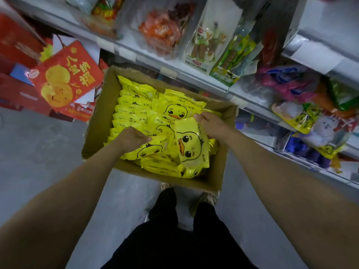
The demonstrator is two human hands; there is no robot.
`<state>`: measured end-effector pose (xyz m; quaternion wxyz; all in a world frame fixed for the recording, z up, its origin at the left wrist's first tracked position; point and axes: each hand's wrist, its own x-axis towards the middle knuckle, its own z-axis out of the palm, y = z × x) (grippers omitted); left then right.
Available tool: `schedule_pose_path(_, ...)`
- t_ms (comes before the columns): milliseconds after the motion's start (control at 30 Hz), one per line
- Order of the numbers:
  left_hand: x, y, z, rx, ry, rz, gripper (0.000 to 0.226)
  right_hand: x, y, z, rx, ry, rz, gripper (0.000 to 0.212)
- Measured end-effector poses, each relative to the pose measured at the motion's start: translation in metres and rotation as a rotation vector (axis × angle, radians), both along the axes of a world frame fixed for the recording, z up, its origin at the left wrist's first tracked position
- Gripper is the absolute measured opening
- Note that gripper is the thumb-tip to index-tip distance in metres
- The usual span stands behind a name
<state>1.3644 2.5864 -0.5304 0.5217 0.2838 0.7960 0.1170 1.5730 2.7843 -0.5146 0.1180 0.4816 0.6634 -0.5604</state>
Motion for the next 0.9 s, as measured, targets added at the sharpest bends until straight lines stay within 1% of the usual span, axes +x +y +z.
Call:
schedule_pose_path(133,0.008,0.005,0.027,0.068,-0.109,0.165,0.045,0.003,0.002,0.018,-0.071,-0.007,-0.175,0.066)
schedule_pose_path(233,0.029,0.013,0.052,0.127,-0.159,0.291,0.053,0.012,0.004,0.038,-0.129,-0.074,-0.261,0.079)
schedule_pose_path(267,0.038,0.016,0.061,0.135,-0.175,0.331,0.056,0.016,0.006,0.044,-0.151,-0.088,-0.278,0.085)
schedule_pose_path(300,0.048,0.019,0.072,0.136,-0.189,0.358,0.059,0.025,0.008,0.047,-0.184,-0.078,-0.296,0.096)
schedule_pose_path(367,0.07,0.027,0.095,0.133,-0.249,0.386,0.06,0.049,0.025,0.032,-0.274,-0.029,-0.34,0.12)
schedule_pose_path(400,0.08,0.03,0.104,0.142,-0.274,0.391,0.064,0.06,0.038,0.017,-0.31,-0.008,-0.371,0.125)
schedule_pose_path(433,0.091,0.034,0.113,0.168,-0.282,0.387,0.072,0.07,0.041,0.029,-0.343,0.031,-0.394,0.123)
schedule_pose_path(467,0.101,0.038,0.12,0.185,-0.29,0.387,0.08,0.08,0.042,0.052,-0.384,0.051,-0.388,0.116)
schedule_pose_path(500,0.112,0.043,0.127,0.209,-0.287,0.396,0.083,0.089,0.041,0.079,-0.396,0.087,-0.373,0.103)
schedule_pose_path(533,0.122,0.049,0.135,0.245,-0.286,0.399,0.088,0.099,0.042,0.102,-0.411,0.124,-0.33,0.085)
schedule_pose_path(567,0.134,0.056,0.145,0.291,-0.27,0.386,0.095,0.111,0.045,0.116,-0.423,0.165,-0.299,0.066)
schedule_pose_path(600,0.145,0.064,0.152,0.329,-0.248,0.369,0.098,0.124,0.051,0.125,-0.424,0.201,-0.276,0.054)
schedule_pose_path(633,0.158,0.074,0.163,0.367,-0.229,0.362,0.092,0.137,0.056,0.138,-0.407,0.234,-0.25,0.049)
schedule_pose_path(700,0.182,0.093,0.184,0.436,-0.229,0.367,0.074,0.162,0.069,0.161,-0.406,0.334,-0.226,0.057)
schedule_pose_path(767,0.204,0.113,0.199,0.513,-0.259,0.356,0.073,0.189,0.082,0.187,-0.4,0.429,-0.178,0.065)
schedule_pose_path(800,0.212,0.124,0.206,0.551,-0.266,0.35,0.075,0.204,0.09,0.2,-0.385,0.459,-0.155,0.064)
schedule_pose_path(867,0.228,0.147,0.223,0.603,-0.281,0.336,0.076,0.234,0.106,0.229,-0.337,0.506,-0.141,0.049)
schedule_pose_path(900,0.239,0.158,0.238,0.626,-0.289,0.318,0.072,0.249,0.116,0.244,-0.301,0.53,-0.153,0.044)
